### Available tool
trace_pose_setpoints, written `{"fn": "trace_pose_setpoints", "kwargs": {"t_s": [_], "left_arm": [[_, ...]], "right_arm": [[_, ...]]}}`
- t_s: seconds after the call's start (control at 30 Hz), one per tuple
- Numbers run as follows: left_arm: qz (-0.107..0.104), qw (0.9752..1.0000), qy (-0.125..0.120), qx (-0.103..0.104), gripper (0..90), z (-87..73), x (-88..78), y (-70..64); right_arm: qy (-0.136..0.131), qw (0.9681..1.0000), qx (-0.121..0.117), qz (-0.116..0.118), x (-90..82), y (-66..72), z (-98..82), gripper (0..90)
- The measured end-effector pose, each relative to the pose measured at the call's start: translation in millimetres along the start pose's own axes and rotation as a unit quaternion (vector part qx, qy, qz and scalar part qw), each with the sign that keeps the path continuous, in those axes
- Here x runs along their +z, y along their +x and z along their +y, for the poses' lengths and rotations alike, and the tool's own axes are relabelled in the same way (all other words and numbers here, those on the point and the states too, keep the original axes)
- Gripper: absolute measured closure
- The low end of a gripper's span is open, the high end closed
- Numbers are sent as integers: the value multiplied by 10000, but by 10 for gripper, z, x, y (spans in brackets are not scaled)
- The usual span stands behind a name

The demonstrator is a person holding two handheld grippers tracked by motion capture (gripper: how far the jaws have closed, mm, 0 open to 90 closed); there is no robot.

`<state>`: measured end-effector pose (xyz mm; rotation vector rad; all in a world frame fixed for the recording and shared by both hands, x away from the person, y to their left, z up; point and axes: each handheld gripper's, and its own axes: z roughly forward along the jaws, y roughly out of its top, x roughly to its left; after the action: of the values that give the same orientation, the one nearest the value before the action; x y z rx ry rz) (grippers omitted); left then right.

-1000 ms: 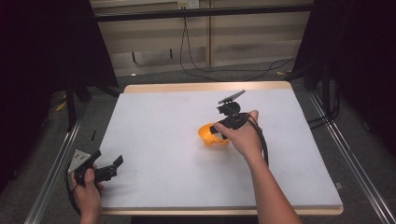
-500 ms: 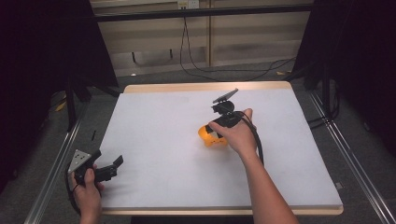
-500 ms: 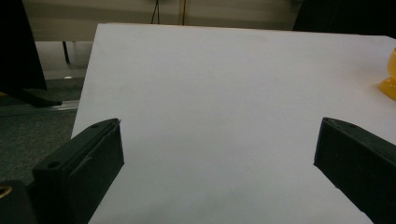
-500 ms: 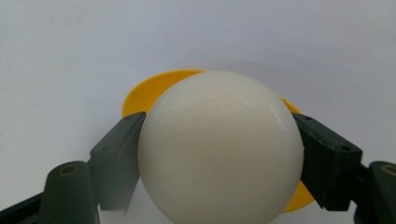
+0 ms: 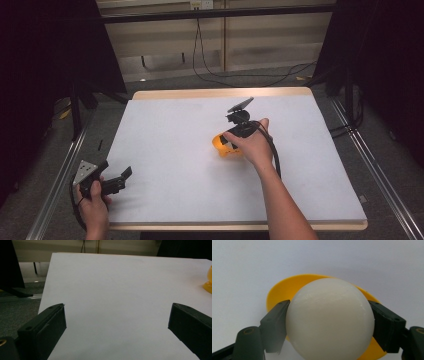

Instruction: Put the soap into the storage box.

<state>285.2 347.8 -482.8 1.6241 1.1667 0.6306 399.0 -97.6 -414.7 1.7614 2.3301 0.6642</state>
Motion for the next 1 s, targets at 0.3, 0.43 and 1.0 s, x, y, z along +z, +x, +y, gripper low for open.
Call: {"fn": "trace_pose_setpoints", "kwargs": {"t_s": [0.3,0.43,1.0], "left_arm": [[1,10000,4,1,13,0,0,0],[0,10000,0,0,13,0,0,0],[-20,10000,20,-24,13,-1,3,-8]], "right_arm": [[69,10000,44,-43,47,-12,-12,232],[43,9999,73,-81,63,-8,-24,210],[-331,9991,254,51,-201,-116,-78,141]]}}
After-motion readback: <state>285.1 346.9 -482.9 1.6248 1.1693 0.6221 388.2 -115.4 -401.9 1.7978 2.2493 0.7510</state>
